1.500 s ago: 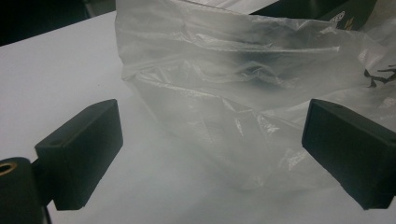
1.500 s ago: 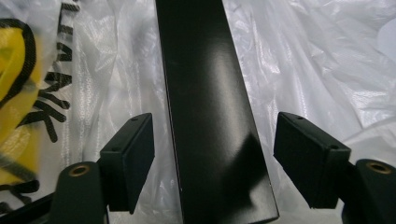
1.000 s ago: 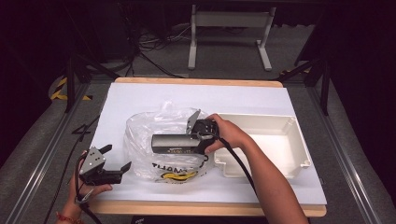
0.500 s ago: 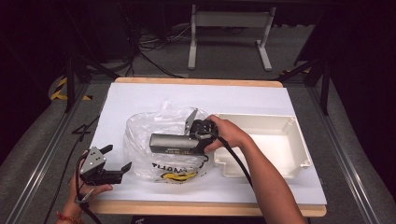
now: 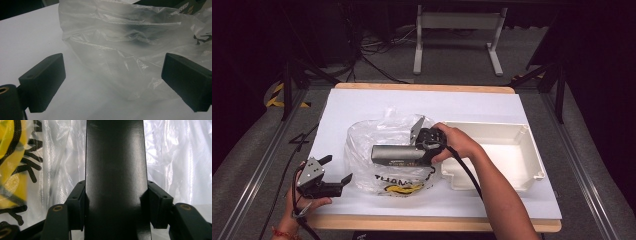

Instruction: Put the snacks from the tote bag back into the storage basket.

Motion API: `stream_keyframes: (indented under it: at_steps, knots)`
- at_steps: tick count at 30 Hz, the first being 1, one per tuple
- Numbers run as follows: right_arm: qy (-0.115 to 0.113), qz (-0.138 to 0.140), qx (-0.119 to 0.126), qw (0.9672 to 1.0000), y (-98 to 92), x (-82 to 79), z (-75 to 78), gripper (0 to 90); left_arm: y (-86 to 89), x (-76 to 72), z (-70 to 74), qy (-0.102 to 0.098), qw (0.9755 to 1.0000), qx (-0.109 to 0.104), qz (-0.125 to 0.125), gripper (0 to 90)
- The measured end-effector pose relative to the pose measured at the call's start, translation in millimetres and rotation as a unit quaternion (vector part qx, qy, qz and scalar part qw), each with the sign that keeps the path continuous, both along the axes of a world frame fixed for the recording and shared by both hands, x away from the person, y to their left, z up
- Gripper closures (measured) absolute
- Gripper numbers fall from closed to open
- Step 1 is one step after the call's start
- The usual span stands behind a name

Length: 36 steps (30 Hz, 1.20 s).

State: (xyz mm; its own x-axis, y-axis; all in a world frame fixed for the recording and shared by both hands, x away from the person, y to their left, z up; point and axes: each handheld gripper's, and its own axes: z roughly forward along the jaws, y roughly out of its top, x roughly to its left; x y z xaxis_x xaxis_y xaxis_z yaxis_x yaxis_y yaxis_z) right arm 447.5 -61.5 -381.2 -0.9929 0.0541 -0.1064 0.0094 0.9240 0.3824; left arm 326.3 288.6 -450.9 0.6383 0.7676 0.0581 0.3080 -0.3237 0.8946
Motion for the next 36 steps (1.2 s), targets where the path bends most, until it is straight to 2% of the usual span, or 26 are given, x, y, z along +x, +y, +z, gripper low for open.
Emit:
stream_keyframes:
  at_steps: [6, 12, 21, 26, 31, 36]
  knots:
    - [-0.005, 0.003, 0.011, 0.9999, -0.2, -1.8, 2.4, 42.6, 0.7, -0.3, 0.3, -0.001, 1.0000, 0.001, 0.000, 6.1]
    - [-0.012, 0.009, 0.009, 0.9998, -0.3, -3.7, 5.2, 42.6, 1.3, -0.5, 0.4, -0.002, 1.0000, -0.001, 0.001, 6.1]
    - [-0.027, 0.011, 0.028, 0.9992, -3.1, -4.6, 15.3, 42.7, 1.3, -0.8, 0.5, -0.002, 1.0000, -0.001, 0.000, 6.1]
    - [-0.033, 0.015, 0.028, 0.9990, -2.4, -6.8, 19.8, 42.6, 1.1, -1.0, 0.6, -0.003, 1.0000, 0.000, 0.000, 6.1]
    - [-0.041, 0.013, 0.043, 0.9982, -2.9, -9.4, 26.9, 42.7, 1.2, -1.6, 0.9, -0.003, 1.0000, -0.002, 0.001, 6.1]
    - [-0.044, 0.014, 0.044, 0.9980, -3.4, -11.2, 32.7, 42.7, 1.1, -1.5, 1.0, -0.003, 1.0000, -0.001, 0.001, 6.1]
